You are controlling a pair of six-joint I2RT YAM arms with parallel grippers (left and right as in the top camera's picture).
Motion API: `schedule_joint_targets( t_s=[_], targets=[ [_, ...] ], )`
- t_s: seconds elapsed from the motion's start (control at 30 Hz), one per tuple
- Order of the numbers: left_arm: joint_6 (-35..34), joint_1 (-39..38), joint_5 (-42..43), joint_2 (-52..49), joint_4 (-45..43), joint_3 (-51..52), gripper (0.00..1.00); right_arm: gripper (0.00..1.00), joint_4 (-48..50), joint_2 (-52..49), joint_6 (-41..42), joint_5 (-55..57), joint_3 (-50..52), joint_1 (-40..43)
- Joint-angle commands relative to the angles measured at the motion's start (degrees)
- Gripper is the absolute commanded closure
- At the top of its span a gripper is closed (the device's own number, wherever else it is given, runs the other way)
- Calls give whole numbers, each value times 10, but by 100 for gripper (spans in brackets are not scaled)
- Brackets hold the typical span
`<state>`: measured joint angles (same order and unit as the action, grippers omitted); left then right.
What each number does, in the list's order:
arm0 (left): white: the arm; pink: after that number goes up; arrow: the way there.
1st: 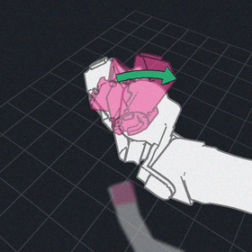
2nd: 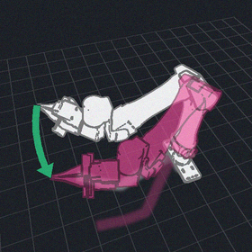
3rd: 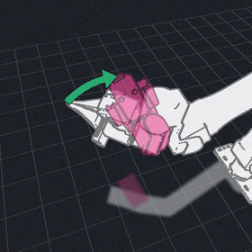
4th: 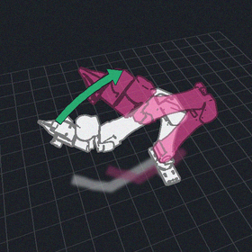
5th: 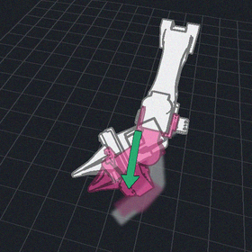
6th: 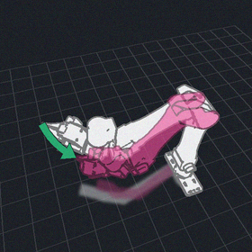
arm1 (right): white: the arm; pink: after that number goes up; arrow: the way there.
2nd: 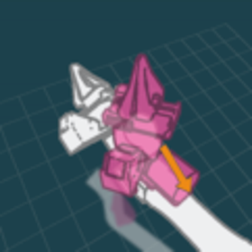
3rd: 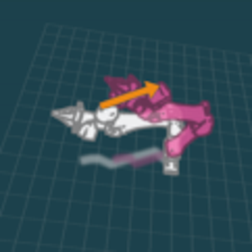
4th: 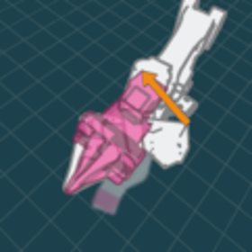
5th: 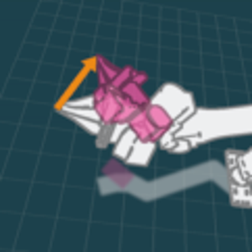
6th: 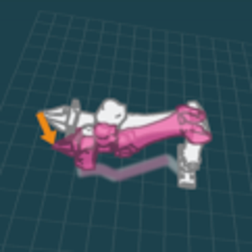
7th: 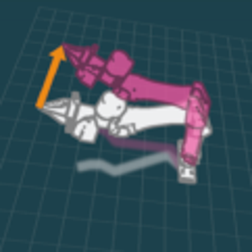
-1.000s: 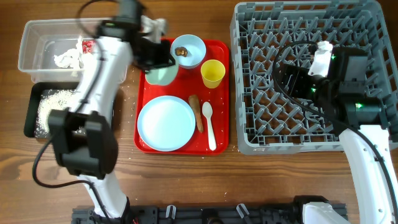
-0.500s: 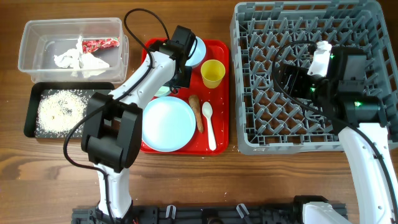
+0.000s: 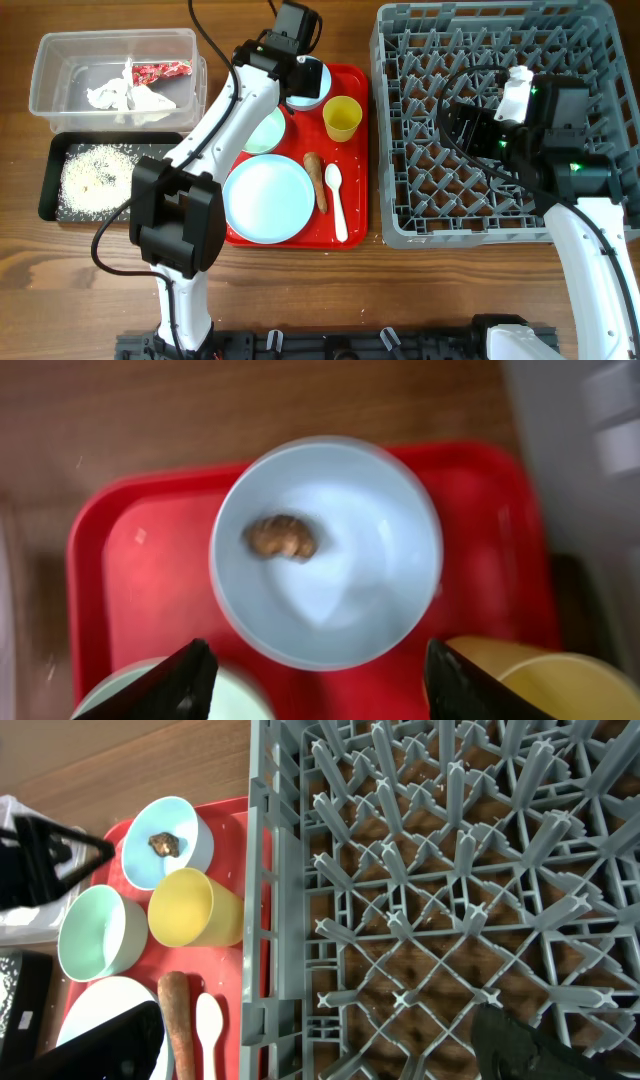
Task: Sort waste into correct bins and load items into the dishwasher rack
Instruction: 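Set the green bowl back on the red tray and release, then grip the rim of the light blue bowl with the left gripper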
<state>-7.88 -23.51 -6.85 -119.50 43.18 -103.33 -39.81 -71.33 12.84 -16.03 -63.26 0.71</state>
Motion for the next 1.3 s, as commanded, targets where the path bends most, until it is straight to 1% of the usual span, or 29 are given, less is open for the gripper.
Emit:
schedule_joint_targets(
  t_s=[0.0, 0.1, 0.2, 0.27, 0.33, 0.5, 0.7, 0.77, 0.83, 0.87, 0.93, 1.0, 1.03, 1.2, 1.27],
  targets=[
    [70, 3, 73, -8, -43, -5, 33, 0, 3, -6, 8, 7, -15, 0],
    [94, 4, 73, -38, -55, -5, 33, 0, 3, -6, 8, 7, -15, 0],
    [136, 3, 75, -64, -44, -5, 39, 0, 1, -6, 8, 7, -15, 0],
    [167, 1, 75, -74, -33, -4, 44, 0, 2, -6, 9, 7, -15, 0],
    [181, 0, 75, -74, -30, -4, 46, 0, 3, -6, 8, 7, -15, 0],
    [182, 0, 75, -79, -28, -4, 47, 0, 3, -6, 8, 7, -15, 0],
    [182, -5, 75, -106, -7, -4, 51, 0, 3, -6, 8, 7, -15, 0],
    [182, -7, 75, -107, 1, -4, 57, 0, 3, -6, 8, 7, -15, 0],
    [182, -8, 75, -107, -1, -4, 61, 0, 3, -6, 8, 7, -15, 0],
    [182, -8, 75, -107, -3, -4, 65, 0, 3, -6, 8, 7, -15, 0],
    [182, -8, 75, -107, -3, -4, 76, 0, 3, -6, 8, 7, -15, 0],
    [182, -8, 75, -107, -3, -4, 91, 0, 3, -6, 8, 7, -15, 0],
    [179, -8, 75, -107, 0, -4, 96, 0, 3, -6, 8, 7, -15, 0],
    [175, -8, 75, -106, -5, -5, 96, 0, 3, -6, 8, 7, -15, 0],
    [161, -8, 75, -102, -13, -9, 96, 0, 3, -6, 8, 7, -15, 0]
  ],
)
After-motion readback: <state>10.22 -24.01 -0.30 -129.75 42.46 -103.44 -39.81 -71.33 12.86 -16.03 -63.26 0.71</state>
